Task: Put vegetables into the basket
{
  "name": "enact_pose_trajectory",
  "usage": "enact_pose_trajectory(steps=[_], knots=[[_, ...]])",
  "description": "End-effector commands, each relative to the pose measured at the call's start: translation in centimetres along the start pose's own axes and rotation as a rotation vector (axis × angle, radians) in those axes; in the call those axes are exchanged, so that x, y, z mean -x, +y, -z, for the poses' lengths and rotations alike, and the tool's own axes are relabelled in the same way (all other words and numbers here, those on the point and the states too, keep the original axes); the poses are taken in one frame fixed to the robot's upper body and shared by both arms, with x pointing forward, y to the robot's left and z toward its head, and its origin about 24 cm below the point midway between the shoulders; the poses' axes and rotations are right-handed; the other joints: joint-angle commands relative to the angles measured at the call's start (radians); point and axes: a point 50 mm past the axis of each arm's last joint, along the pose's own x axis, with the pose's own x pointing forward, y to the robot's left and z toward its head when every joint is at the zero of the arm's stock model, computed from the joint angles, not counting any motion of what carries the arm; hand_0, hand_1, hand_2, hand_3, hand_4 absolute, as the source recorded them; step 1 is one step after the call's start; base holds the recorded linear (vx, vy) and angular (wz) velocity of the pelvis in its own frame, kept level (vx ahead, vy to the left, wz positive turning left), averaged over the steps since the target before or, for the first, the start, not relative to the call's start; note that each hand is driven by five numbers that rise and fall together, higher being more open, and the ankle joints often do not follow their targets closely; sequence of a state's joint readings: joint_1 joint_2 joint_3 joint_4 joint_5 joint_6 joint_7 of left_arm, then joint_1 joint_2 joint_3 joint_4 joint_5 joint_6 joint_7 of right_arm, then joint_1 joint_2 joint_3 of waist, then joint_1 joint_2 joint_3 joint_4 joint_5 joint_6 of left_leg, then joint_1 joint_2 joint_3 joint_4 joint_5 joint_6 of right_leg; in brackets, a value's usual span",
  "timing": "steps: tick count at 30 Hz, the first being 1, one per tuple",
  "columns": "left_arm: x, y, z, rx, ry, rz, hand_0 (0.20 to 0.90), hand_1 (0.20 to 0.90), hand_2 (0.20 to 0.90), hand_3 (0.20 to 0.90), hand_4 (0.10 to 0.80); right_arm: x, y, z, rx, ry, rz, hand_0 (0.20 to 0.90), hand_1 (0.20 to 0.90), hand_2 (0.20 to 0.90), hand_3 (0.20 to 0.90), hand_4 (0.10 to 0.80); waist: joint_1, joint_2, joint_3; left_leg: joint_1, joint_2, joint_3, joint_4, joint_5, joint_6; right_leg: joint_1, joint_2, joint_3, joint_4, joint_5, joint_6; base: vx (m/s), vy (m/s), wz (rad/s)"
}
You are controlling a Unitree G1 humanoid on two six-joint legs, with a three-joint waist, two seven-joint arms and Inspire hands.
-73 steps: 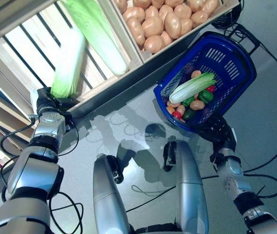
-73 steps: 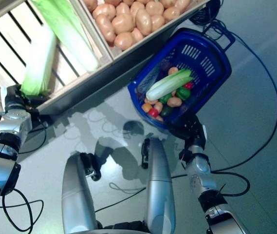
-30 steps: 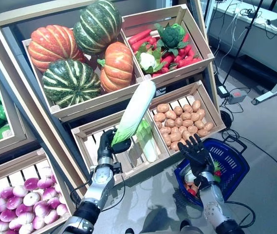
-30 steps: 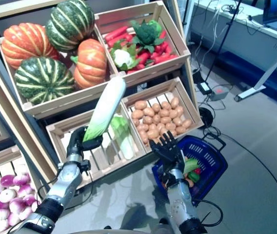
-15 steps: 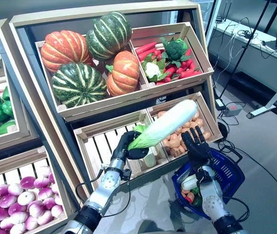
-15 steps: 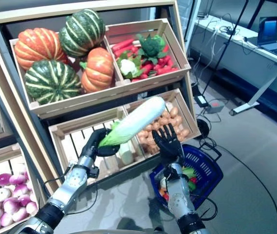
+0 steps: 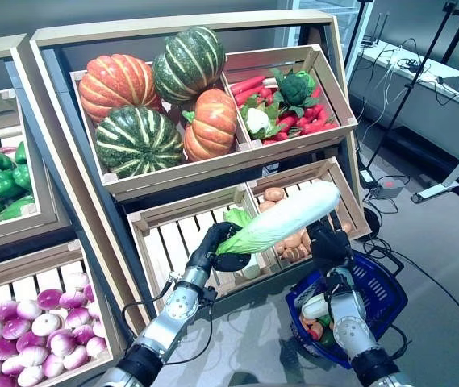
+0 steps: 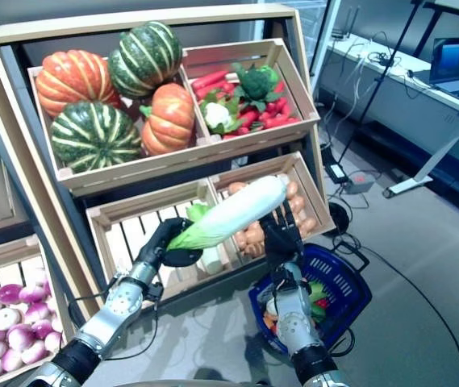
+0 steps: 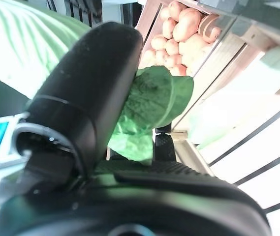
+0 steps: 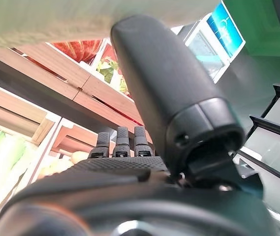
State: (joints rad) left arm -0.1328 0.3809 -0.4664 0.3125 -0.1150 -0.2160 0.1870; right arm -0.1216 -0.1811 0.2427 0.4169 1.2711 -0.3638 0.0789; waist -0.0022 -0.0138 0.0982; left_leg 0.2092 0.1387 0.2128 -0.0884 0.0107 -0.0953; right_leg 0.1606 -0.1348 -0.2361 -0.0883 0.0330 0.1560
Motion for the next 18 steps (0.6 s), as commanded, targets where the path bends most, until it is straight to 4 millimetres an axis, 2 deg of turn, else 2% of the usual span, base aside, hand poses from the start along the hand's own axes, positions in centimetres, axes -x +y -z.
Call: enact_pose_trajectory(steps=[1, 6, 10, 14, 18], knots=[[-1.5, -1.7, -8.2, -0.148, -0.487, 0.169, 0.3, 0.3, 0.3, 0.3, 0.4, -3.7, 8.0, -3.4, -0.134, -0.157, -0.337, 0.9, 0.9, 0.9, 0.9, 0.8, 0.01, -0.018, -0.036, -0.008, -0.021, -0.007, 0.001, -0.046, 0.029, 0.02, -0.032, -0.003, 0.001, 0.015, -0.011, 0.014, 0.017, 0.03], [-1.4, -2.5, -8.3, -0.211, -0.499, 0.248, 0.3, 0.3, 0.3, 0.3, 0.4, -4.0, 8.8, -2.9, -0.243, -0.086, -0.406, 0.9, 0.9, 0.9, 0.9, 0.8, 0.008, -0.015, -0.038, -0.004, -0.02, -0.007, 0.001, -0.047, 0.029, 0.023, -0.033, 0.001, 0.001, 0.014, -0.01, 0.009, 0.017, 0.05], [-1.5, -2.4, -7.3, -0.171, -0.44, 0.275, 0.3, 0.3, 0.3, 0.3, 0.4, -3.8, 10.3, -2.3, -0.309, 0.026, -0.596, 0.9, 0.9, 0.9, 0.9, 0.8, 0.009, -0.017, -0.041, -0.005, -0.019, -0.01, 0.001, -0.049, 0.027, 0.023, -0.033, 0.0, 0.001, 0.01, -0.009, 0.0, 0.0, 0.0], [-1.4, -1.9, -6.7, -0.133, -0.408, 0.265, 0.3, 0.3, 0.3, 0.3, 0.4, -3.6, 10.7, -2.9, -0.305, 0.043, -0.688, 0.9, 0.9, 0.9, 0.9, 0.8, 0.014, -0.021, -0.041, -0.009, -0.018, -0.014, 0.001, -0.05, 0.024, 0.022, -0.034, -0.005, 0.001, 0.008, -0.008, -0.019, -0.006, 0.02], [-1.4, -1.2, -6.6, -0.095, -0.409, 0.229, 0.3, 0.3, 0.3, 0.3, 0.4, -3.7, 10.2, -3.5, -0.269, 0.027, -0.676, 0.9, 0.9, 0.9, 0.9, 0.8, 0.015, -0.023, -0.039, -0.014, -0.016, -0.016, 0.001, -0.049, 0.022, 0.017, -0.034, -0.008, 0.001, 0.008, -0.008, -0.038, -0.009, 0.04]])
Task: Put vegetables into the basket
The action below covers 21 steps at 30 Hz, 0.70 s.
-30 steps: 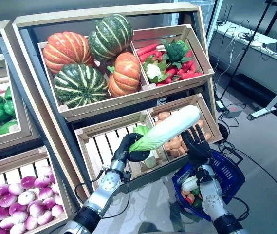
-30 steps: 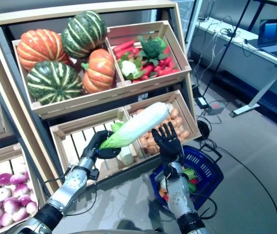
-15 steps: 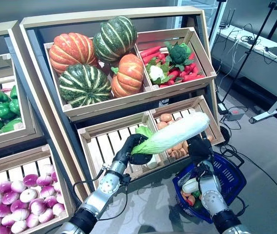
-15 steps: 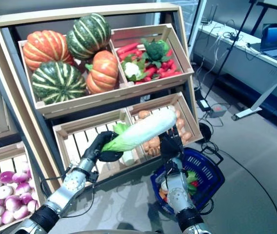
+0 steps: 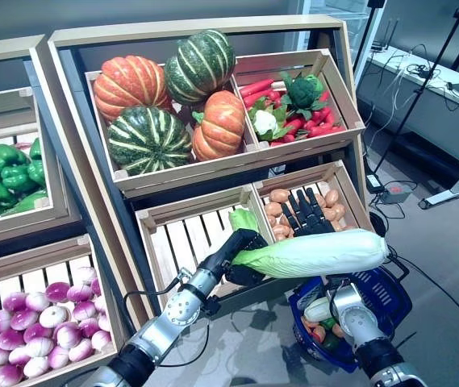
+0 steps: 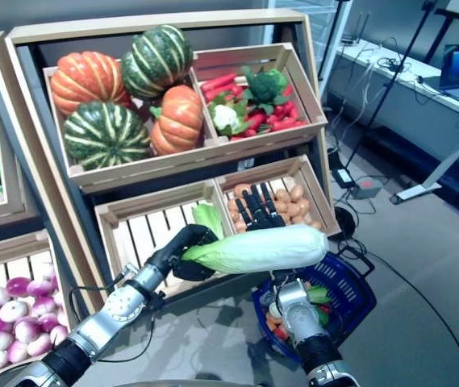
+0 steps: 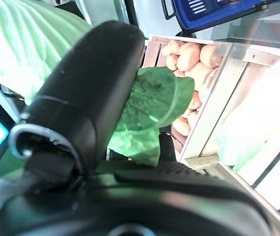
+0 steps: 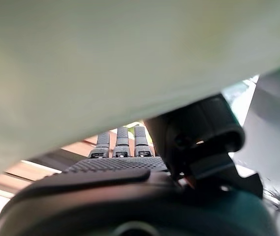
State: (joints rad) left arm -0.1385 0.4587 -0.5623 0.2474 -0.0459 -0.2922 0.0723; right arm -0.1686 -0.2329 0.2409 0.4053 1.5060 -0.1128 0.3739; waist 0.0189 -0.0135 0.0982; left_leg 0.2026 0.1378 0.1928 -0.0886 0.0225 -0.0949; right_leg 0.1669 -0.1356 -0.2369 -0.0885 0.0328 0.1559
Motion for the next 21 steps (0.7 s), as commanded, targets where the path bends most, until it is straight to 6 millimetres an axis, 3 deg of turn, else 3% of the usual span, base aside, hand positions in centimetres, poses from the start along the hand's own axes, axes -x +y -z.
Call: enact_pose_trajectory(steps=[1, 6, 11, 15, 16, 18, 19, 21], knots=[[-2.5, 1.6, -4.9, 0.005, -0.293, -0.027, 0.3, 0.3, 0.3, 0.3, 0.4, -4.6, 7.6, -2.6, 0.02, -0.101, -0.39, 0.9, 0.9, 0.9, 0.9, 0.8, -0.006, -0.024, -0.039, -0.009, -0.015, 0.004, 0.001, -0.06, 0.022, 0.01, -0.034, -0.007, 0.001, 0.008, -0.008, -0.038, -0.001, 0.04], [-2.4, 3.1, -5.3, 0.087, -0.325, -0.102, 0.3, 0.3, 0.3, 0.3, 0.4, -4.2, 6.1, -3.5, 0.185, -0.13, -0.272, 0.9, 0.9, 0.9, 0.9, 0.8, -0.008, -0.023, -0.036, -0.012, -0.014, 0.004, 0.001, -0.057, 0.02, 0.006, -0.034, -0.002, 0.001, 0.01, -0.01, -0.007, 0.0, 0.0], [-1.8, 4.7, -6.8, -0.027, -0.389, -0.144, 0.3, 0.3, 0.3, 0.3, 0.4, -3.2, 6.9, -6.7, 0.777, -0.249, -0.222, 0.9, 0.9, 0.9, 0.9, 0.8, -0.019, -0.021, -0.019, -0.022, -0.012, 0.006, 0.001, -0.05, 0.019, -0.005, -0.036, 0.007, 0.001, 0.017, -0.008, -0.048, 0.012, -0.01], [-0.9, 7.0, -7.7, -0.126, -0.4, -0.159, 0.3, 0.3, 0.3, 0.3, 0.4, -2.7, 9.7, -11.4, 1.449, -0.333, -0.171, 0.9, 0.9, 0.9, 0.9, 0.8, -0.028, -0.025, -0.003, -0.031, -0.013, 0.003, 0.001, -0.05, 0.019, -0.015, -0.036, 0.014, 0.001, 0.02, -0.006, -0.057, -0.003, -0.01], [-0.9, 7.1, -7.7, -0.133, -0.399, -0.16, 0.3, 0.3, 0.3, 0.3, 0.4, -2.6, 9.8, -11.6, 1.506, -0.338, -0.164, 0.9, 0.9, 0.9, 0.9, 0.8, -0.029, -0.025, -0.003, -0.032, -0.013, 0.003, 0.001, -0.05, 0.019, -0.016, -0.036, 0.014, 0.001, 0.021, -0.006, -0.061, -0.003, 0.01], [0.1, 8.8, -7.9, -0.185, -0.381, -0.188, 0.3, 0.3, 0.3, 0.3, 0.4, -2.1, 12.2, -15.7, 2.022, -0.423, -0.039, 0.9, 0.9, 0.9, 0.9, 0.8, -0.042, -0.032, 0.001, -0.034, -0.014, 0.01, 0.001, -0.049, 0.018, -0.022, -0.035, 0.02, 0.001, 0.024, -0.002, -0.067, 0.006, -0.01], [0.4, 9.4, -7.8, -0.201, -0.37, -0.208, 0.3, 0.3, 0.3, 0.3, 0.4, -1.9, 13.7, -17.6, 2.2, -0.48, 0.027, 0.9, 0.9, 0.9, 0.9, 0.8, -0.049, -0.036, 0.002, -0.036, -0.015, 0.013, 0.001, -0.049, 0.017, -0.025, -0.033, 0.026, 0.001, 0.025, -0.001, -0.059, 0.011, -0.01], [0.6, 10.0, -7.7, -0.218, -0.355, -0.239, 0.3, 0.3, 0.3, 0.3, 0.4, -1.7, 15.8, -19.9, 2.39, -0.554, 0.11, 0.9, 0.9, 0.9, 0.9, 0.8, -0.058, -0.043, 0.0, -0.04, -0.015, 0.017, 0.001, -0.049, 0.017, -0.031, -0.03, 0.034, 0.001, 0.027, -0.001, -0.045, 0.015, 0.0]])
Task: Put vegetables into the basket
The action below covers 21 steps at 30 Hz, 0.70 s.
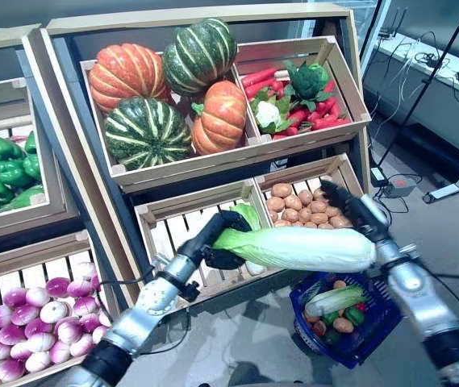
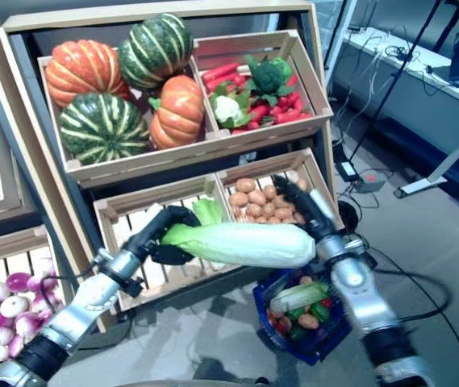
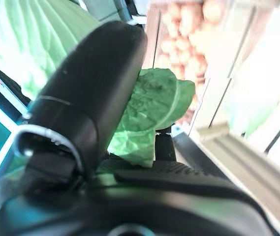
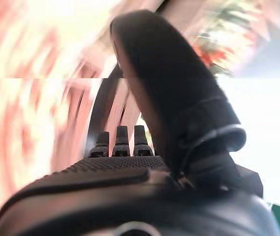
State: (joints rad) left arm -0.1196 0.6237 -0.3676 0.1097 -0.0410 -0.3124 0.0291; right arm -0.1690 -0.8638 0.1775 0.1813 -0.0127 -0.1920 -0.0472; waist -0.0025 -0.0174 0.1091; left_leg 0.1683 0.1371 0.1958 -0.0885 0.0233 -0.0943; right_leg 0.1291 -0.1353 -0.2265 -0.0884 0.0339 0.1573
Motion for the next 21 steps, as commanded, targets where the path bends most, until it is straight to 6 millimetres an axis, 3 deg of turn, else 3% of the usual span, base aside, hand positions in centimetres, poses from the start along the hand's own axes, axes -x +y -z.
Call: enact_pose_trajectory(steps=[1, 4, 8, 16, 21], knots=[[-1.8, 3.7, -4.6, -0.063, -0.259, -0.151, 0.3, 0.3, 0.3, 0.3, 0.4, -2.1, -11.1, -6.7, 0.415, -0.177, 0.457, 0.9, 0.9, 0.9, 0.9, 0.8, -0.041, -0.042, -0.011, -0.006, -0.015, 0.015, 0.001, -0.05, 0.016, 0.006, -0.028, 0.028, 0.001, 0.025, -0.003, 0.0, 0.0, 0.0], [-2.0, 4.2, -4.8, -0.091, -0.262, -0.176, 0.3, 0.3, 0.3, 0.3, 0.4, -1.9, -12.8, -7.6, 0.513, -0.117, 0.461, 0.9, 0.9, 0.9, 0.9, 0.8, -0.048, -0.046, -0.012, -0.004, -0.015, 0.014, 0.001, -0.051, 0.014, 0.008, -0.026, 0.038, 0.001, 0.024, -0.002, 0.002, 0.018, -0.1], [-2.3, 4.7, -5.4, -0.083, -0.268, -0.195, 0.3, 0.3, 0.3, 0.3, 0.4, -1.9, -13.1, -8.1, 0.562, -0.02, 0.356, 0.9, 0.9, 0.9, 0.9, 0.8, -0.057, -0.05, -0.018, -0.003, -0.014, 0.013, 0.001, -0.05, 0.011, 0.008, -0.025, 0.048, 0.001, 0.024, 0.0, 0.009, 0.023, -0.09], [-3.4, 5.7, -5.0, -0.2, -0.194, -0.27, 0.3, 0.3, 0.3, 0.3, 0.4, -2.4, -11.8, -9.3, 0.535, -0.013, 0.151, 0.9, 0.9, 0.9, 0.9, 0.8, -0.072, -0.061, -0.024, -0.003, -0.013, 0.022, 0.001, -0.047, 0.006, 0.004, -0.022, 0.065, 0.001, 0.026, 0.004, -0.001, 0.008, -0.03], [-5.0, 6.3, -3.9, -0.344, -0.101, -0.321, 0.3, 0.3, 0.3, 0.3, 0.4, -3.7, -10.2, -11.1, 0.521, -0.04, 0.014, 0.9, 0.9, 0.9, 0.9, 0.8, -0.082, -0.067, -0.029, 0.0, -0.015, 0.027, 0.001, -0.047, 0.007, 0.004, -0.023, 0.074, 0.001, 0.026, 0.009, 0.0, 0.0, 0.0]])
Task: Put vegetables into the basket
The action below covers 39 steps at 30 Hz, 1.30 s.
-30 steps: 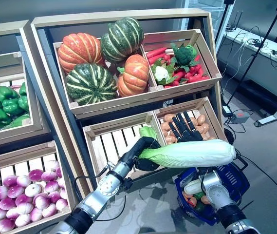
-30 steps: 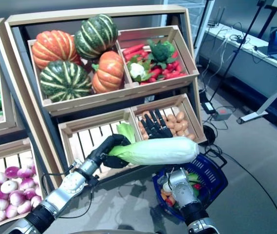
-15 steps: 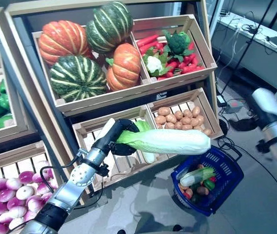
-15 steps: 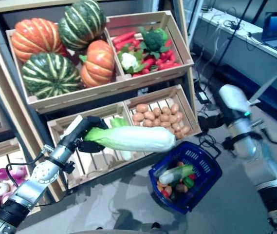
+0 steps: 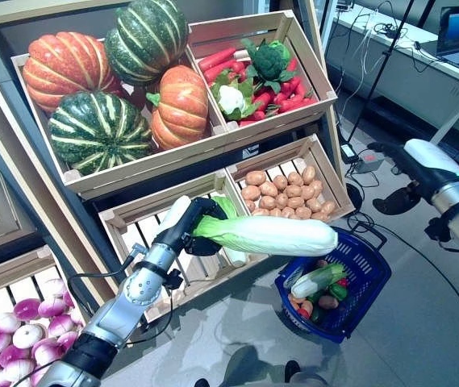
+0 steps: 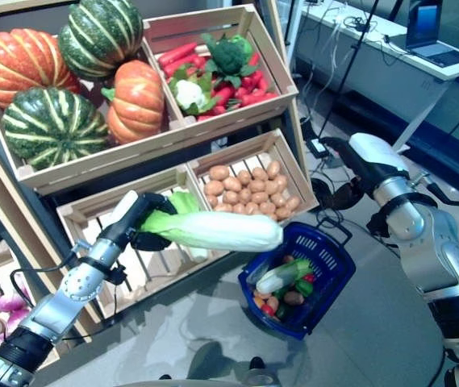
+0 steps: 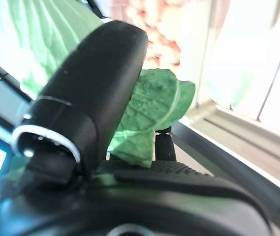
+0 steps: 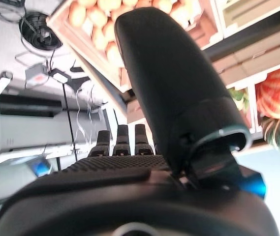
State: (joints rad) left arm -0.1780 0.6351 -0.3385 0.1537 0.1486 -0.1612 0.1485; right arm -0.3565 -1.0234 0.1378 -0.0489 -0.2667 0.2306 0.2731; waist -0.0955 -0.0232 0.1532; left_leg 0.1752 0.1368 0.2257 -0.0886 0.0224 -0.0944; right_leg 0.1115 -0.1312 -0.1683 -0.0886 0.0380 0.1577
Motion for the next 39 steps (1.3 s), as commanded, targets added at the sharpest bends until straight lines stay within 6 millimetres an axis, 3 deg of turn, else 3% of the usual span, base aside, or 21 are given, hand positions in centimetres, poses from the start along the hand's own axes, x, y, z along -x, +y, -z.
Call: enact_pose_trajectory(steps=[1, 9, 16, 33, 39], knots=[[-4.2, 4.8, -4.5, -0.105, -0.201, -0.237, 0.3, 0.3, 0.3, 0.3, 0.4, -0.2, -6.0, -4.7, 0.117, -0.149, 0.13, 0.9, 0.9, 0.9, 0.9, 0.8, 0.01, -0.063, -0.074, -0.006, -0.015, -0.002, 0.001, -0.046, 0.007, 0.022, -0.027, 0.017, 0.001, 0.022, 0.008, 0.0, 0.0, 0.0], [-7.1, 4.4, -4.4, -0.363, -0.184, -0.217, 0.3, 0.3, 0.3, 0.3, 0.4, -1.4, -5.6, -9.0, 0.015, -0.312, 0.011, 0.9, 0.9, 0.9, 0.9, 0.8, -0.012, -0.064, -0.083, -0.004, -0.017, 0.005, 0.001, -0.047, 0.005, 0.019, -0.026, 0.037, 0.001, 0.022, 0.011, 0.0, 0.0, 0.0], [-8.1, 3.6, -3.9, -0.354, -0.163, -0.188, 0.3, 0.3, 0.3, 0.3, 0.4, -1.8, -4.7, -10.9, -0.023, -0.398, -0.069, 0.9, 0.9, 0.9, 0.9, 0.8, -0.021, -0.061, -0.089, -0.003, -0.017, 0.008, 0.001, -0.049, 0.004, 0.018, -0.025, 0.05, 0.001, 0.019, 0.012, 0.004, 0.002, -0.04], [-9.5, 3.2, -6.9, -0.322, -0.227, -0.224, 0.3, 0.3, 0.3, 0.3, 0.4, -3.3, 0.7, -13.3, -0.087, -0.404, -0.399, 0.9, 0.9, 0.9, 0.9, 0.8, -0.007, -0.065, -0.086, -0.004, -0.016, -0.003, 0.001, -0.047, 0.003, 0.02, -0.021, 0.051, 0.001, 0.016, 0.007, 0.005, -0.003, -0.02], [-9.5, 3.2, -7.9, -0.287, -0.256, -0.239, 0.3, 0.3, 0.3, 0.3, 0.4, -3.5, 3.6, -13.8, -0.164, -0.404, -0.505, 0.9, 0.9, 0.9, 0.9, 0.8, 0.005, -0.06, -0.082, -0.003, -0.017, -0.011, 0.001, -0.047, 0.006, 0.026, -0.02, 0.046, 0.001, 0.011, 0.002, 0.0, 0.0, 0.0]])
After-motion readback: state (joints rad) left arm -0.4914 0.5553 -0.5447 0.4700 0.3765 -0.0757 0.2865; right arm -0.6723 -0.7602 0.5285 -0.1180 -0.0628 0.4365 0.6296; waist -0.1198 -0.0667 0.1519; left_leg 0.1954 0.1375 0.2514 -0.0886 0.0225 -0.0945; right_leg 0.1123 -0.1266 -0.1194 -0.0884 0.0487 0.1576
